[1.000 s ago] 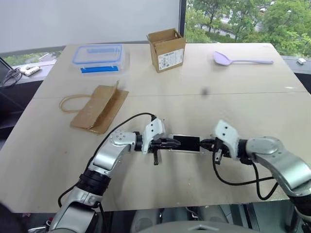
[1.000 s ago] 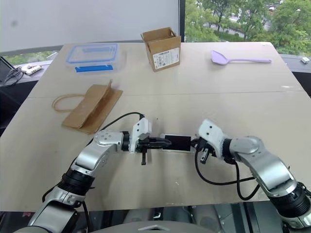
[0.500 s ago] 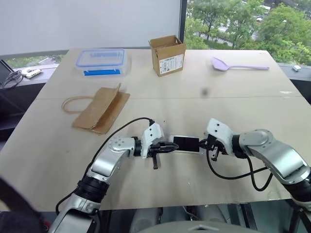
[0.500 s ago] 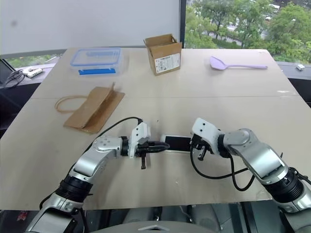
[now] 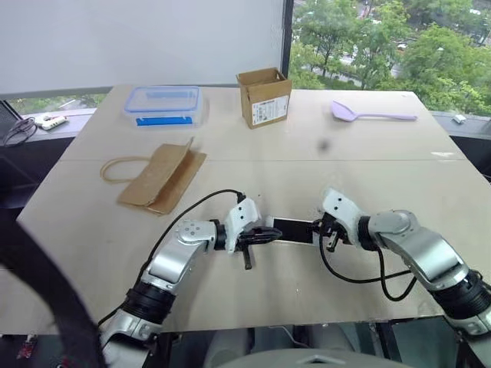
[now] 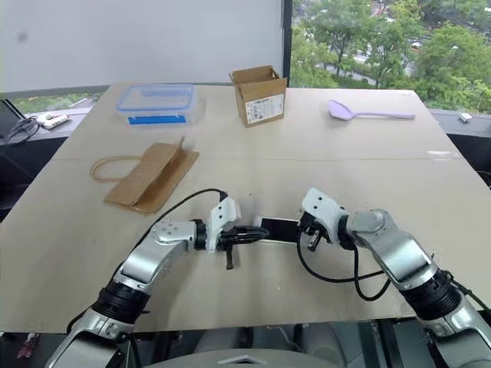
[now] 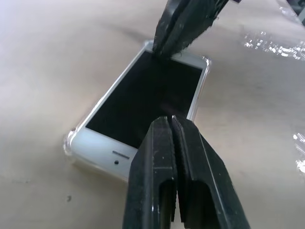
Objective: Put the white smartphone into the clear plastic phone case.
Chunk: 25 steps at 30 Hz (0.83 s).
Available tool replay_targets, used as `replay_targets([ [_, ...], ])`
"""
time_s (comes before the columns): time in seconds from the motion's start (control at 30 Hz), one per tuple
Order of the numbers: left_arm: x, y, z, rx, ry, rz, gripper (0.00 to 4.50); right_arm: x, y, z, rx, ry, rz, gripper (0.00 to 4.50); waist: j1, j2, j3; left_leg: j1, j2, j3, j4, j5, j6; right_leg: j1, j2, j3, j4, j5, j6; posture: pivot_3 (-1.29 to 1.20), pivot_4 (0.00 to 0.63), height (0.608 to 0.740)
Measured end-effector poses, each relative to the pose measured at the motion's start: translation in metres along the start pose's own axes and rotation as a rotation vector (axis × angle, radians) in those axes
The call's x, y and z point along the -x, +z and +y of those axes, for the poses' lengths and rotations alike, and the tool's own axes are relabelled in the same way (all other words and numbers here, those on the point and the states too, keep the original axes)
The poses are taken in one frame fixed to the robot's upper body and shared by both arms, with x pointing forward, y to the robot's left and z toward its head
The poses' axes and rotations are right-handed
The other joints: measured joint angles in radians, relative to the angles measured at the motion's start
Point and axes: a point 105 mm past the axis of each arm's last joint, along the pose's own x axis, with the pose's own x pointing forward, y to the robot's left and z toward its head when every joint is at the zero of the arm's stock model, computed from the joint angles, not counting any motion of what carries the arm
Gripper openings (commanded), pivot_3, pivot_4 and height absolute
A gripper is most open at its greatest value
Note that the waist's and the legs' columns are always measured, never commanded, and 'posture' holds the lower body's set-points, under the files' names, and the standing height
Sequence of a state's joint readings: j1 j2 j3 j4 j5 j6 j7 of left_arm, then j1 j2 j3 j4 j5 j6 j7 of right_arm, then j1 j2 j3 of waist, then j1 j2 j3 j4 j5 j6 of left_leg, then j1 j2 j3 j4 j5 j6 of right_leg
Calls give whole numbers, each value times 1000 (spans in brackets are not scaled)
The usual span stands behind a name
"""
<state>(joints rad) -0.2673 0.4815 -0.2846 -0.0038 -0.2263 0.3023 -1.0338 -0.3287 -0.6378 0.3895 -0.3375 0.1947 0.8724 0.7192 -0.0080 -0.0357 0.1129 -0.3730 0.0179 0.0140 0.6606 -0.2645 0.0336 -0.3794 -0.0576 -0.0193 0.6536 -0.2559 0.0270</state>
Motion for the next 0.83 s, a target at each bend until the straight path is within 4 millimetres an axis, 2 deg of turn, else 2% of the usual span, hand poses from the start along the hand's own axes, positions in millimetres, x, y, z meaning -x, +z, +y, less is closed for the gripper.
replay_targets([
  [0.07,0,9,6,15,45,-74,113,11,2,7,-23,-51,-179,0,6,8,7,-9,0,1,-2,0,0,-7,-4,-6,-6,0,0,0,150,740],
  [0.13,4,20,14,39,104,-154,0,18,3,13,-85,-69,-290,596,10,16,13,-25,0,5,-2,3,5,-23,-7,-9,-4,8,1,0,150,740],
  [0.2,12,37,23,48,156,-232,520,31,7,10,-131,-104,-366,1253,9,18,15,-41,-1,6,3,4,5,-40,-6,-9,4,9,3,0,150,740],
  [0.23,18,44,26,54,176,-263,830,43,9,5,-112,-144,-395,1842,10,20,16,-43,-1,5,4,6,1,-42,-4,-10,4,9,3,0,150,740],
  [0.27,23,47,27,60,185,-280,1270,51,11,2,-91,-175,-412,2248,10,21,17,-43,-1,5,4,6,1,-42,-4,-9,3,9,4,0,150,740],
  [0.3,27,50,27,64,190,-291,1473,58,12,1,-78,-200,-427,2457,11,22,18,-43,-1,5,3,5,3,-42,-3,-10,3,9,4,0,150,740],
  [0.33,31,52,26,74,191,-306,1986,65,10,1,-72,-220,-438,3004,13,22,20,-43,-1,5,2,3,7,-42,-3,-10,2,9,4,0,150,740],
  [0.37,34,52,25,80,193,-313,2208,67,9,1,-70,-228,-440,3191,14,22,21,-43,-1,5,2,3,7,-41,-3,-10,2,9,4,0,150,740],
  [0.4,38,51,23,89,197,-312,2688,72,4,2,-75,-242,-439,3700,15,23,24,-42,-2,5,3,2,7,-40,-3,-10,2,9,4,0,150,740],
  [0.47,52,42,17,115,213,-291,3563,87,-12,0,-87,-281,-407,4475,18,26,33,-41,-2,5,5,2,8,-37,-2,-10,2,8,4,0,150,740],
  [0.53,63,35,8,137,222,-260,4446,104,-26,-3,-88,-322,-373,4500,21,25,38,-41,-2,5,7,2,8,-36,2,-10,1,8,4,0,150,740],
  [0.6,70,28,0,148,219,-219,4446,116,-35,-4,-82,-347,-346,4500,22,24,40,-39,-2,5,9,2,9,-35,2,-9,2,6,1,0,150,740],
  [0.7,79,16,-19,182,207,-165,4446,132,-48,2,-73,-354,-297,4500,22,24,40,-37,-1,5,9,2,8,-34,0,-7,2,6,1,0,150,740],
  [0.77,87,11,-31,208,230,-149,4446,142,-64,11,-84,-354,-242,4500,24,24,41,-38,-1,5,9,2,8,-34,-1,-8,2,6,1,0,150,740],
  [0.83,92,12,-33,208,255,-146,4446,146,-70,15,-84,-357,-224,4500,24,24,41,-38,0,5,9,2,8,-34,0,-8,3,5,1,0,150,740],
])
